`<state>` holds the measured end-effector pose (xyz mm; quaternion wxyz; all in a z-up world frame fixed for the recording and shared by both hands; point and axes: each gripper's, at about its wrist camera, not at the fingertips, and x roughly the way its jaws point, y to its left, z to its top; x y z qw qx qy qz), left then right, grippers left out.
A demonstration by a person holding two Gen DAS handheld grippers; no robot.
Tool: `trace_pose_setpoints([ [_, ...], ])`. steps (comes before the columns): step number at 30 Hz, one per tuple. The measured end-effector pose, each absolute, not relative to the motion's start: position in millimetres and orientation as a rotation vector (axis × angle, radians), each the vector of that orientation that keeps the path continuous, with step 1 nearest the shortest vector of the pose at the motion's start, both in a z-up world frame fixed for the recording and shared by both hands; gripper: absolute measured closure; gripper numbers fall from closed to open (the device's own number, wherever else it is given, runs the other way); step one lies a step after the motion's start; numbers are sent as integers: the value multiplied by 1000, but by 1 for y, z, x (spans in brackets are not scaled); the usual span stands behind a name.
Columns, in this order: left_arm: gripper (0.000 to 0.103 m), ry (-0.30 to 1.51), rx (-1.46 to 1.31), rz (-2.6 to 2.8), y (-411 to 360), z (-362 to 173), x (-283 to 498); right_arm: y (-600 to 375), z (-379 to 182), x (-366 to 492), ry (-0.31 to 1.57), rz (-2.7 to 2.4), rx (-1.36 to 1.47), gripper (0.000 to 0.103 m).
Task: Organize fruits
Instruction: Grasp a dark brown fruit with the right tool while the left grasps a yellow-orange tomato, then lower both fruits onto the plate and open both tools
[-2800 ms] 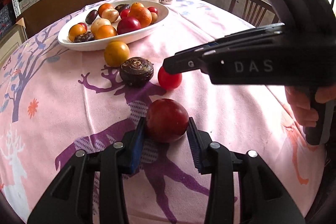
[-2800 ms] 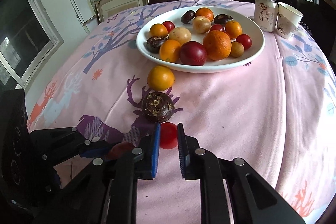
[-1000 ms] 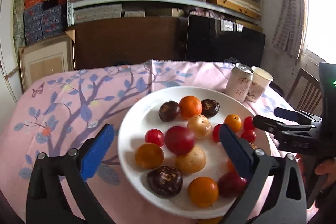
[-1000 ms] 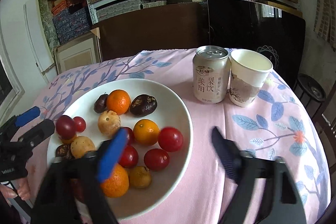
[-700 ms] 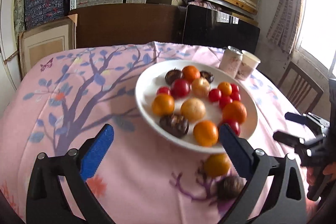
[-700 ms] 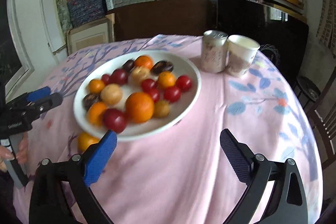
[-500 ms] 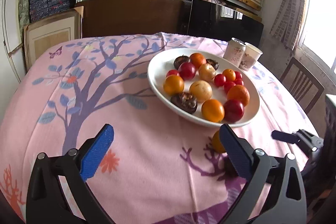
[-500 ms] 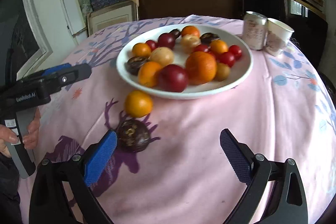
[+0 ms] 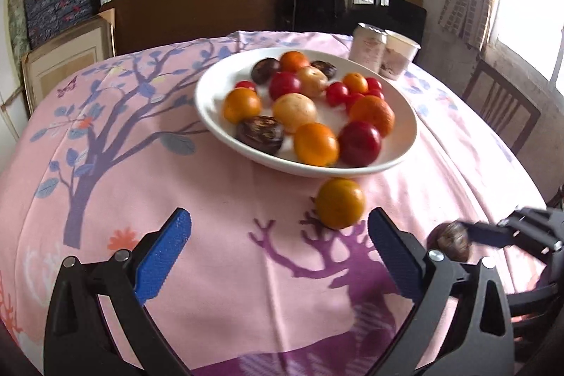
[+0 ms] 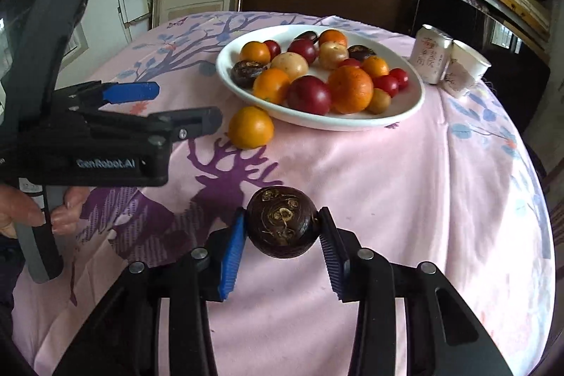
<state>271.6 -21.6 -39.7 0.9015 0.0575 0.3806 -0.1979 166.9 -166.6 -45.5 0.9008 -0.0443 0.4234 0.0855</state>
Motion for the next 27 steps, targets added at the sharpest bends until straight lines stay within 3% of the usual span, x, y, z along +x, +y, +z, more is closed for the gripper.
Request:
trace_pose_setpoints([
  [7,7,780,192,-434,-62,-49,272,-211,-45,167,856,90,-31,61],
  [8,35,791,192,-445,-66,-51,274,-214,-47,169,862,87,-23,61],
  [9,55,819,192,-456,-68,-53,278,-216,-49,171,867,83,-21,61],
  [10,67,865,174,-474,-70,-58,283,-216,-51,174,870,79,-18,61],
  [16,67,878,129,-524,-60,-56,281,-222,-48,173,864,78,-8,61],
  [27,67,724,135,-487,-46,-3,282,-239,4,199,689,84,26,61],
])
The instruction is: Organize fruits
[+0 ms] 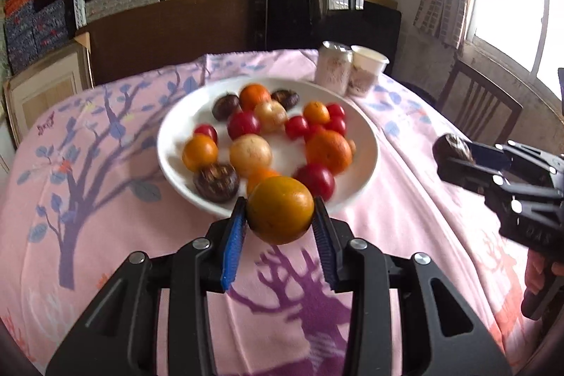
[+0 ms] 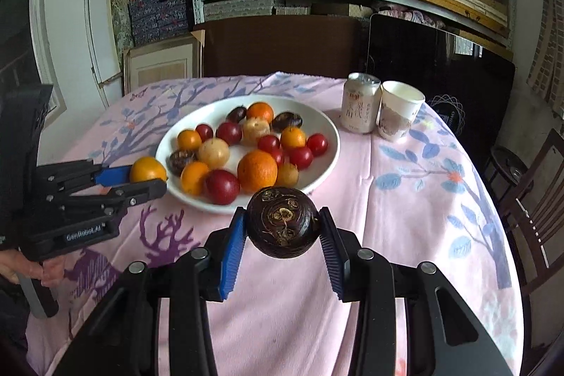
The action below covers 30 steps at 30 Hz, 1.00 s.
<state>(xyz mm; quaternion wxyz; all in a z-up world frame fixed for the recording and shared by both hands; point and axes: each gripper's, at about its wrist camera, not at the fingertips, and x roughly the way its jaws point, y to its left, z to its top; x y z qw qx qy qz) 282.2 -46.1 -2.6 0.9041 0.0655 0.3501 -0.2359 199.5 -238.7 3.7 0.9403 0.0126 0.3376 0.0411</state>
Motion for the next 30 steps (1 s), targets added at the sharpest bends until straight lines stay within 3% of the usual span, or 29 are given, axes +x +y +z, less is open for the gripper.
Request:
trace_pose_setpoints([
  [11,67,704,96,-371,-53,8,362,-248,-17,314,728,86,106,61],
  [12,63,701,107,-351,-55,5,365,-247,-20,318,737,90,102,49],
  [13,33,700,117,-329,-57,3,367,-248,-22,320,738,86,105,34],
  [14,4,698,123,-309,-58,2,369,-251,-23,320,735,79,115,10],
  [18,5,640,90,-276,-50,5,356,-264,-11,304,660,44,147,4],
  [30,5,579,104,-142,-6,40,234,-253,12,193,680,-82,32,4],
])
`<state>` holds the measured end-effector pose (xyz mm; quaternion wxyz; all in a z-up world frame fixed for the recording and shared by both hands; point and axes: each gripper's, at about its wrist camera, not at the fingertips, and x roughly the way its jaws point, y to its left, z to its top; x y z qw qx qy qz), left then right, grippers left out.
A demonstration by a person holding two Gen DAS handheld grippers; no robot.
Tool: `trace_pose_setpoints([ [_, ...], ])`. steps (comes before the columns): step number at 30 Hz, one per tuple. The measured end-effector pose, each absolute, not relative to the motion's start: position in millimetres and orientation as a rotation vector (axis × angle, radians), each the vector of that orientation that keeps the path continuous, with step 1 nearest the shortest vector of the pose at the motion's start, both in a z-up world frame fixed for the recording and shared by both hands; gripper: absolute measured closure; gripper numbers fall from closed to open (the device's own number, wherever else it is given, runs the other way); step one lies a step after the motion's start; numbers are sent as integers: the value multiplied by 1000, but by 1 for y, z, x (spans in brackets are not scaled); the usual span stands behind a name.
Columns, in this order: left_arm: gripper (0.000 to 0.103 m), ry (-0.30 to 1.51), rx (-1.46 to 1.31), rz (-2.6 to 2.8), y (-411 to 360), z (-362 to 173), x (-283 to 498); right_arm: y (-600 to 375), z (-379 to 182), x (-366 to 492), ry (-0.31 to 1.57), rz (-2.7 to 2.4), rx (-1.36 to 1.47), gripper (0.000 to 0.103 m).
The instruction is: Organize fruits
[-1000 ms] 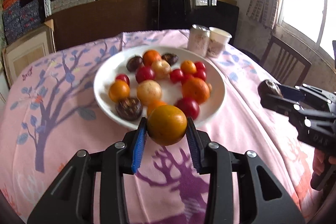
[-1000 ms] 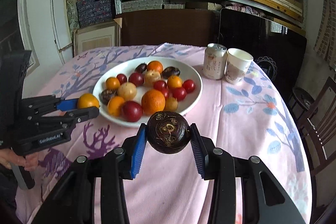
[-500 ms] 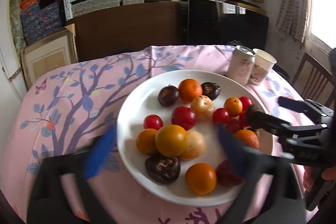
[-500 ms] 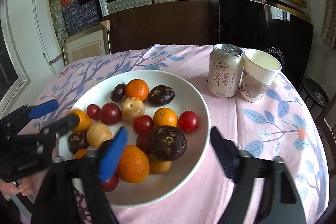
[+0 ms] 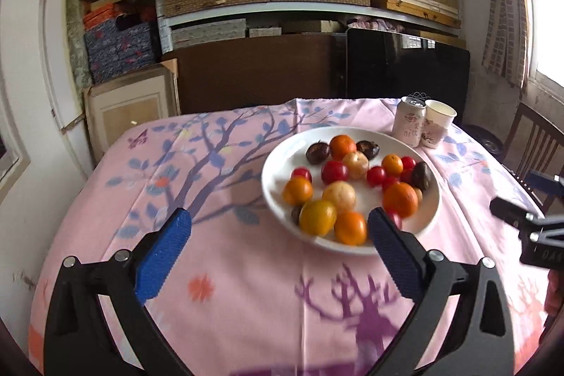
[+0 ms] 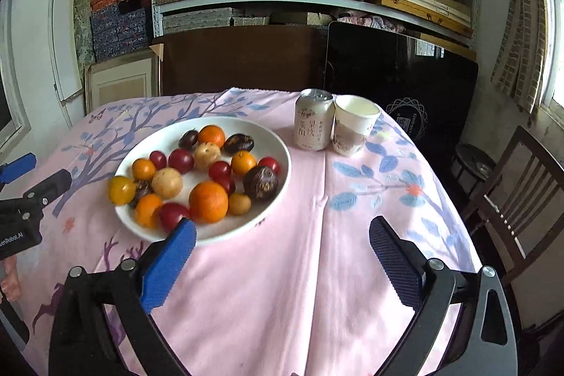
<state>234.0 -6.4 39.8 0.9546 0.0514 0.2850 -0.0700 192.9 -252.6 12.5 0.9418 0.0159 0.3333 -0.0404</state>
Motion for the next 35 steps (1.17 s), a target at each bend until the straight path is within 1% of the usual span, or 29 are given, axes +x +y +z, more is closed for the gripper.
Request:
trace_pose_setpoints([
  [4,5,537,113,-135,2,37,165,-232,2,142,713,-34,68,4],
  [8,5,501,92,-131,8,25,107,-211,-5,97,616,-85,38,4],
  [11,5,502,60,-114,14,13,88,-207,-12,80,572,-64,78,4],
  [17,5,526,62,-85,27,-3,87,-201,-23,80,576,-46,61,4],
  [21,5,439,49,-61,40,5,84,-202,-28,79,577,-52,50,4],
  [27,5,437,101,-75,28,6,83,-198,-34,82,599,-37,32,4],
  [31,5,414,152,-76,16,5,78,-196,-33,78,578,-36,22,4],
  [35,5,435,149,-118,11,3,77,-196,-31,75,557,-42,16,4],
])
